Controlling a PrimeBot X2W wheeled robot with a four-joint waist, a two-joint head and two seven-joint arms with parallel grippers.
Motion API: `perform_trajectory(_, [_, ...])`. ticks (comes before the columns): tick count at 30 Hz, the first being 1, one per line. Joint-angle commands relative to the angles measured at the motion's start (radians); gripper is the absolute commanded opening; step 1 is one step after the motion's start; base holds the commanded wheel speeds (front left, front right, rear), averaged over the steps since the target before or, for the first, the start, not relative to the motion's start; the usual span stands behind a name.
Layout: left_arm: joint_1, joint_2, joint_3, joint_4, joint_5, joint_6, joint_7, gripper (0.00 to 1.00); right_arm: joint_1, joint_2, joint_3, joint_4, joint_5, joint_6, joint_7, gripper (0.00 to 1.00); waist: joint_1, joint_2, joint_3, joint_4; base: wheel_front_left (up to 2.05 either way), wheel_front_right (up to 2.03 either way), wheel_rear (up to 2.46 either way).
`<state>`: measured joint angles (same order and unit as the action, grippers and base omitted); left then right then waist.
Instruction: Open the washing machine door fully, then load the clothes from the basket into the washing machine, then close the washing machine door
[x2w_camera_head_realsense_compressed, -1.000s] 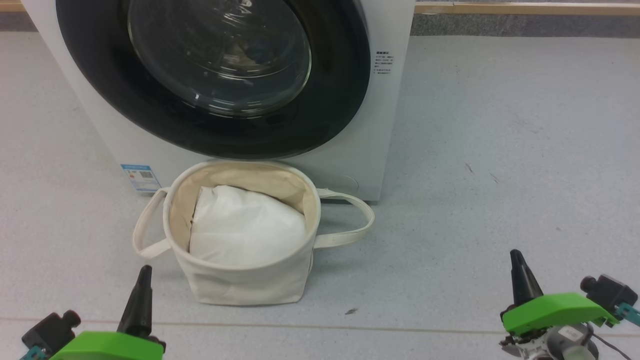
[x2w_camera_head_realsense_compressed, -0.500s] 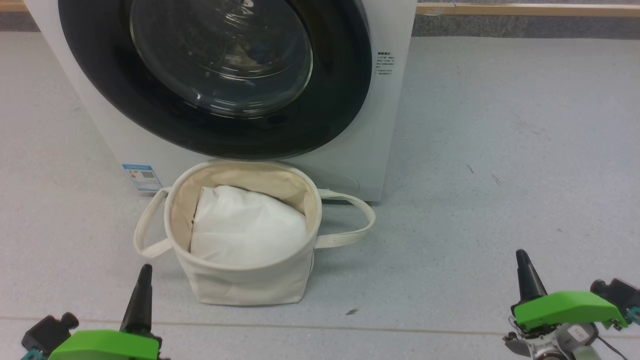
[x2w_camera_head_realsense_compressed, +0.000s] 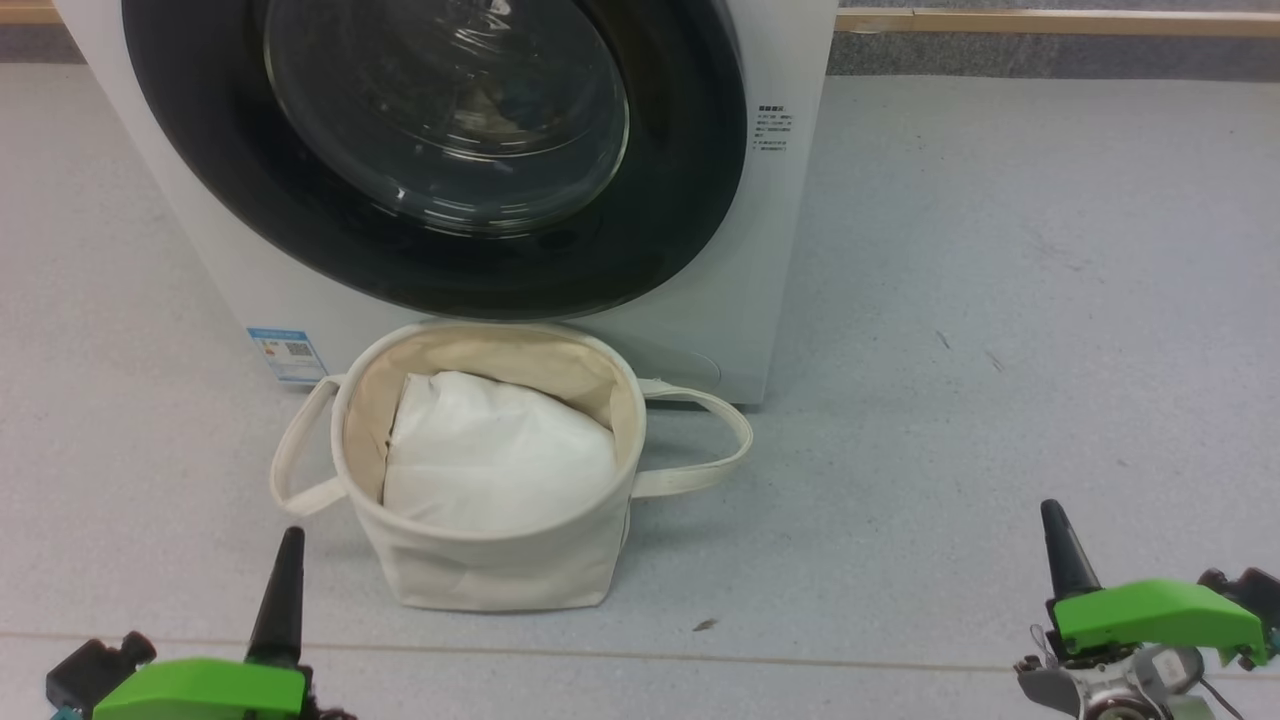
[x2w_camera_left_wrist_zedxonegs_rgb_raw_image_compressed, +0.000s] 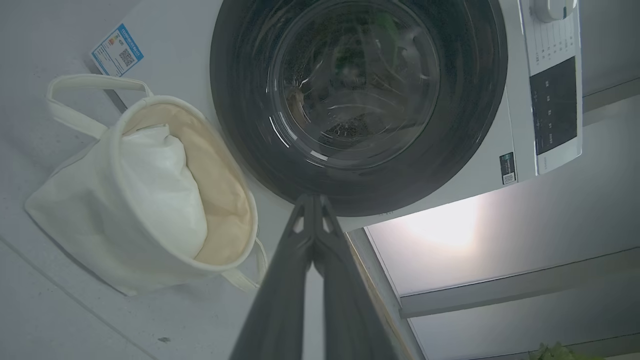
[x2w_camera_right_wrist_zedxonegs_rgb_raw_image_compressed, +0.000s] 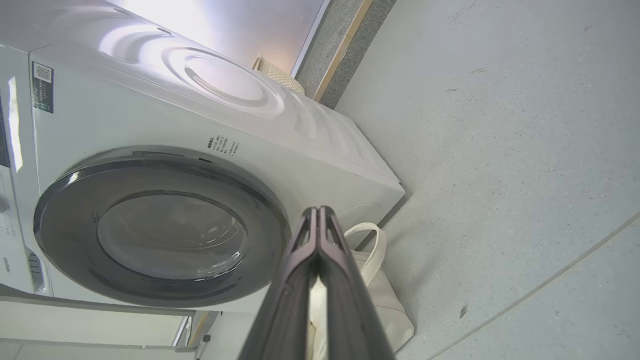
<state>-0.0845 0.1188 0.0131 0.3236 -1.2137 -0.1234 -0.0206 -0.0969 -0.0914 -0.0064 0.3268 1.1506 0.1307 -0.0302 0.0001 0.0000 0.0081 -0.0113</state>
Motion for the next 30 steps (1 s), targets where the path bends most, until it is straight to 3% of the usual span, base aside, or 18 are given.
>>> perform_trajectory(1, [-0.031, 0.004, 0.032, -0.041, -0.027, -0.005, 0.009, 0.00, -0.024, 0.000, 0.002, -0.041, 0.031, 0.000, 0.010, 0.00, 0.0000, 0.0000, 0.000, 0.000, 0.00, 0.00, 0.00])
perform_trajectory(30, [-0.026, -0.043, 0.076, -0.065, -0.263, -0.006, 0.089, 0.00, -0.015, 0.024, -0.066, -0.067, 0.307, 0.000, 0.094, 0.00, -0.0001, 0.0000, -0.003, 0.007, 0.00, 0.00, 0.00])
